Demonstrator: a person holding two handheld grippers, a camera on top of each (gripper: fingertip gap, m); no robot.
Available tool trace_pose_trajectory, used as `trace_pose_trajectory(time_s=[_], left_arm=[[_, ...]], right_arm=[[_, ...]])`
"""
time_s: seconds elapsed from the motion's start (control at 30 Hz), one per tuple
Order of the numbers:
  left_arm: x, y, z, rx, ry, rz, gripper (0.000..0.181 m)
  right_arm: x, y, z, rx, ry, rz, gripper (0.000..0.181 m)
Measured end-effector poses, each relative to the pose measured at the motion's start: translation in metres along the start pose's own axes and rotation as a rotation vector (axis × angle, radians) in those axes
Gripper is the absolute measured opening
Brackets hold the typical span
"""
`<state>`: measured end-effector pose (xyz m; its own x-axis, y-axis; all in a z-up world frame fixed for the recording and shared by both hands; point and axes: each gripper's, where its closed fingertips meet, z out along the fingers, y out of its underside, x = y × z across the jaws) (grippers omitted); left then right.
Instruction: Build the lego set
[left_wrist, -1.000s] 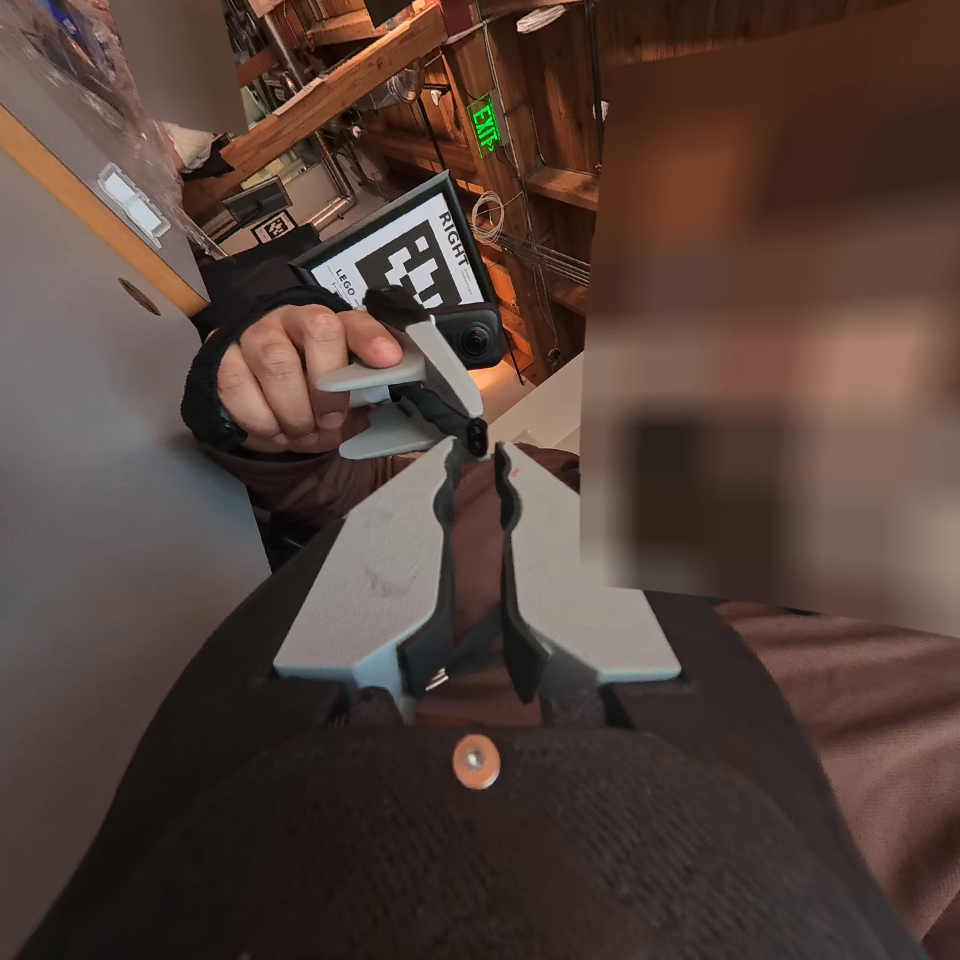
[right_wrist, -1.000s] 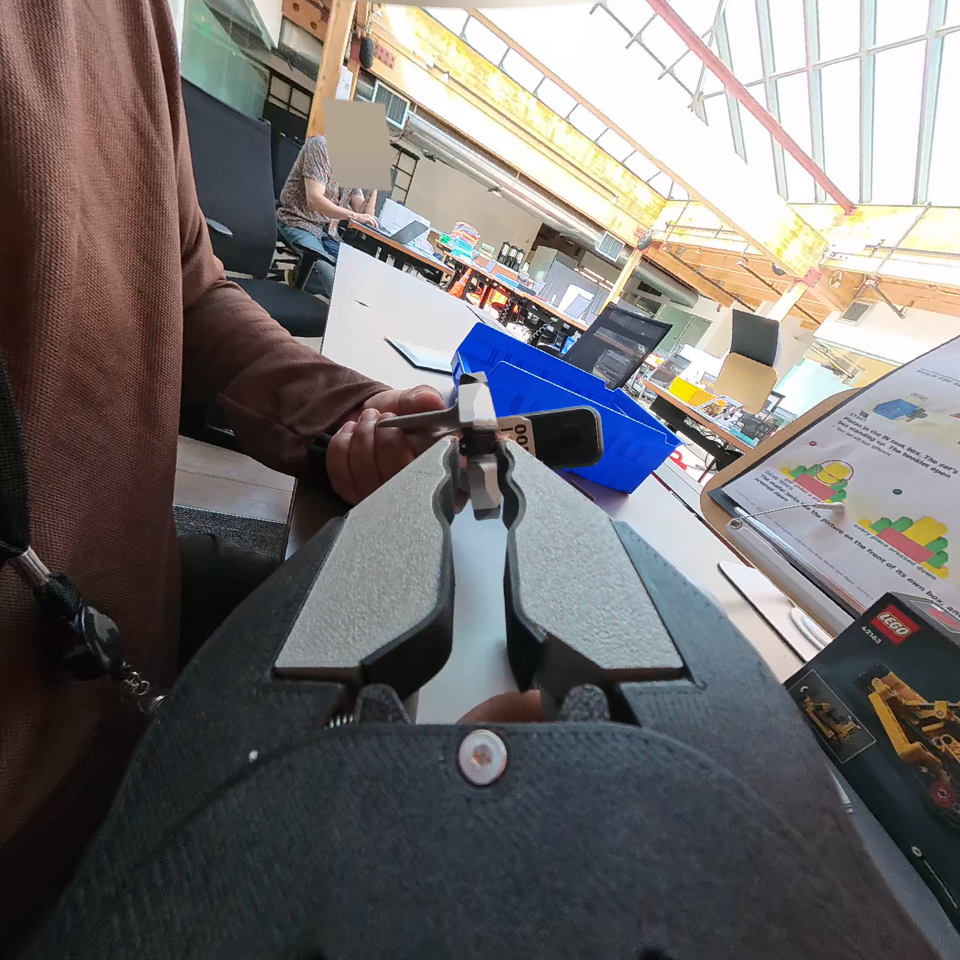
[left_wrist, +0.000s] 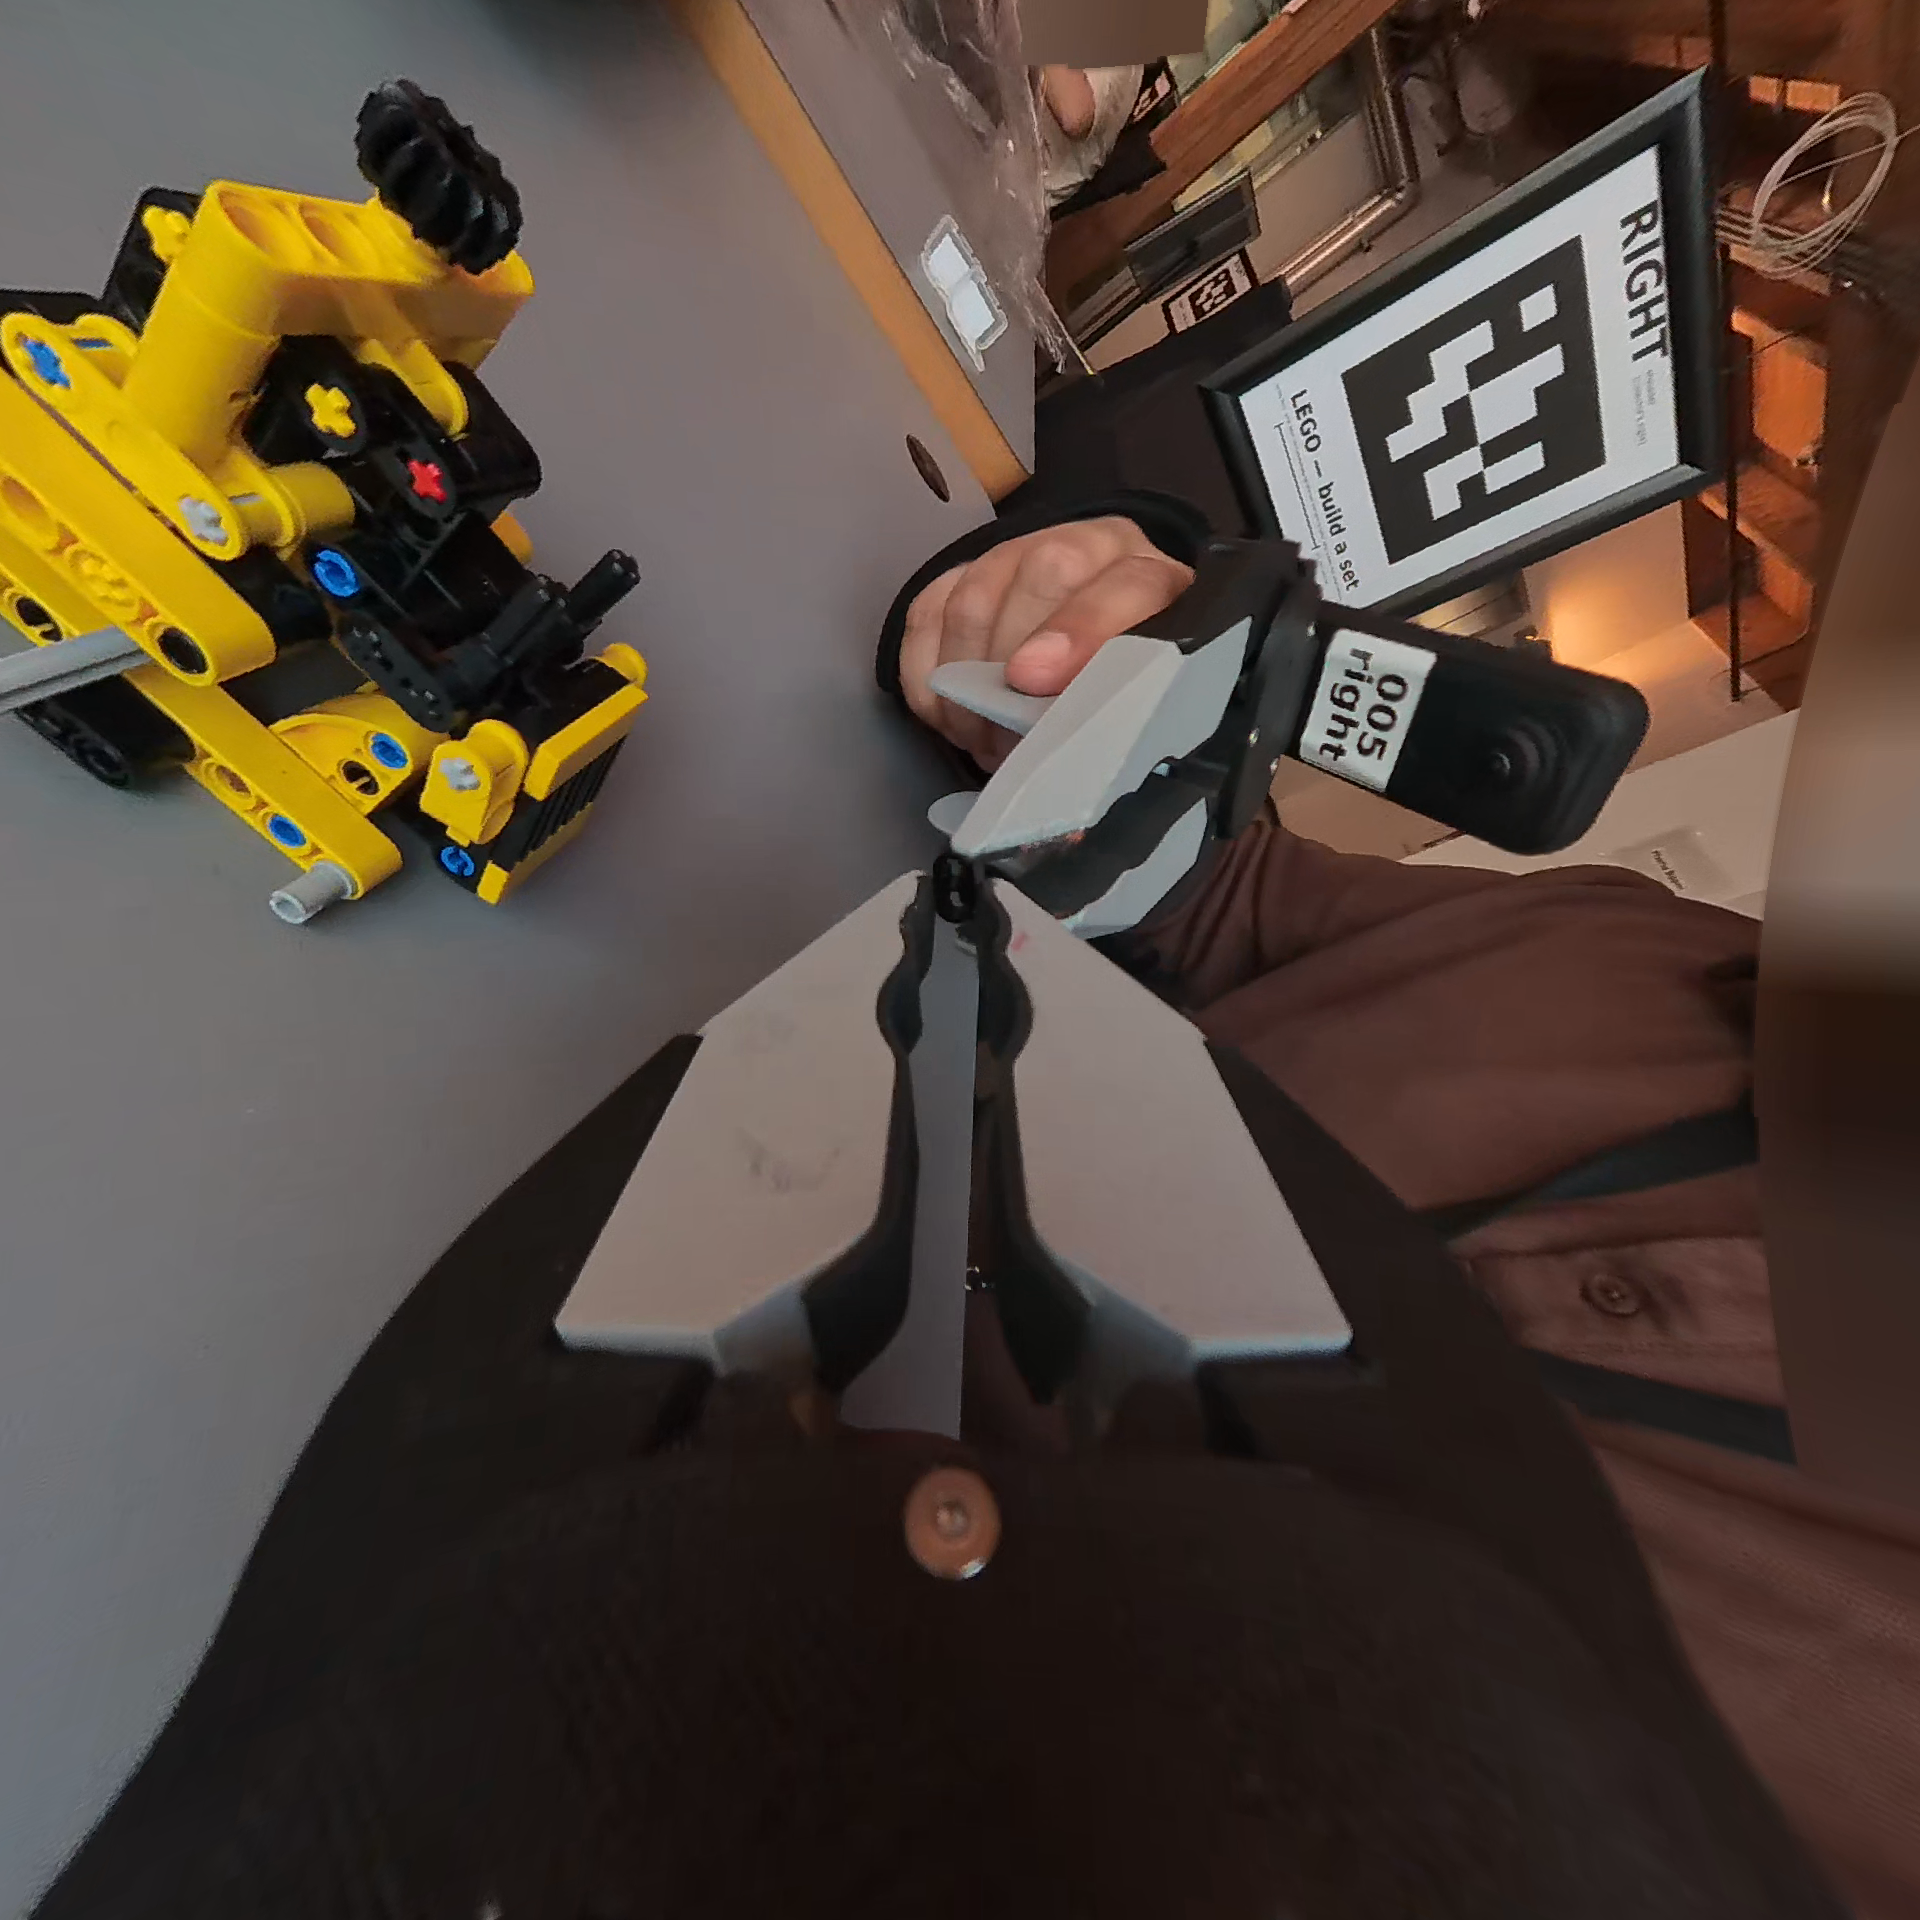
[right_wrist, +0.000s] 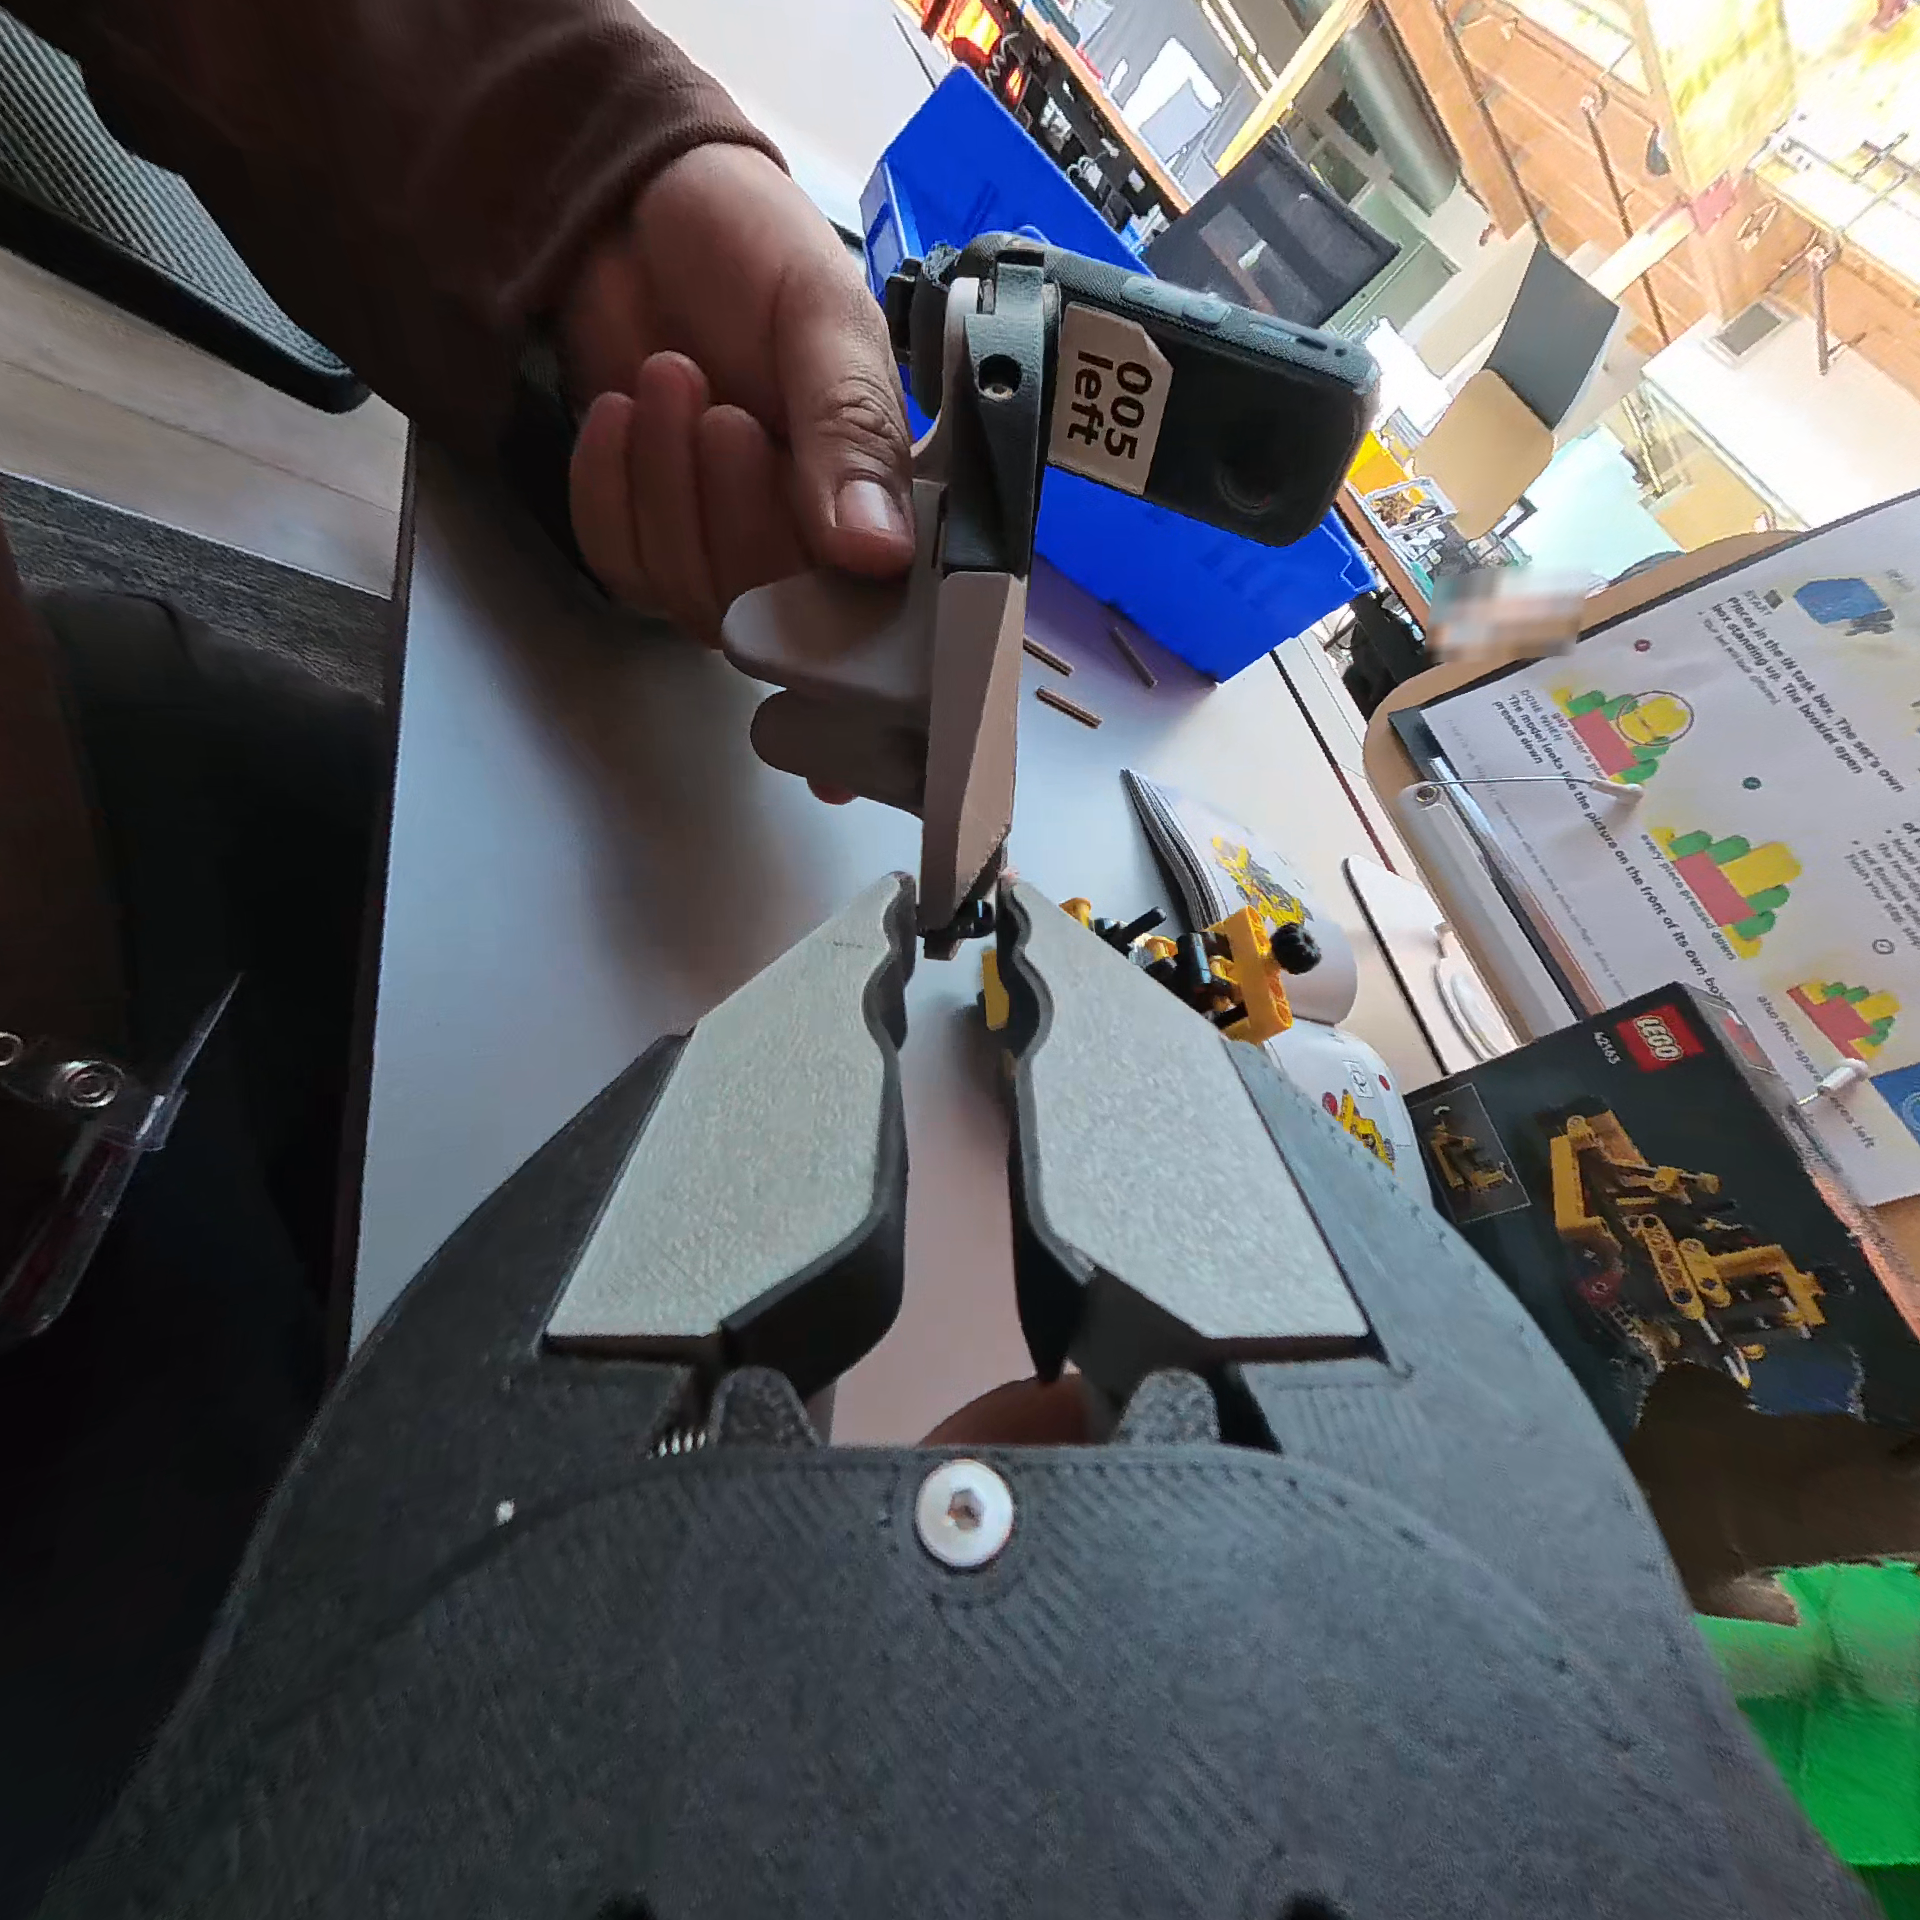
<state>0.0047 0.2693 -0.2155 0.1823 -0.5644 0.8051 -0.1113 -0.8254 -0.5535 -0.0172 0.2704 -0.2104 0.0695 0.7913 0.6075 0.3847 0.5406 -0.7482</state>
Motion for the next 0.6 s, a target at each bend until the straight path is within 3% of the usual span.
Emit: trace_pose_trajectory(time_s=[0.6], left_arm=[[-0.0022, 0.0008, -0.0003, 0.013, 0.011, -0.046, 0.005]], right_arm=[[-0.0012, 0.0052, 0.0012, -0.006, -0.023, 0.049, 0.012]])
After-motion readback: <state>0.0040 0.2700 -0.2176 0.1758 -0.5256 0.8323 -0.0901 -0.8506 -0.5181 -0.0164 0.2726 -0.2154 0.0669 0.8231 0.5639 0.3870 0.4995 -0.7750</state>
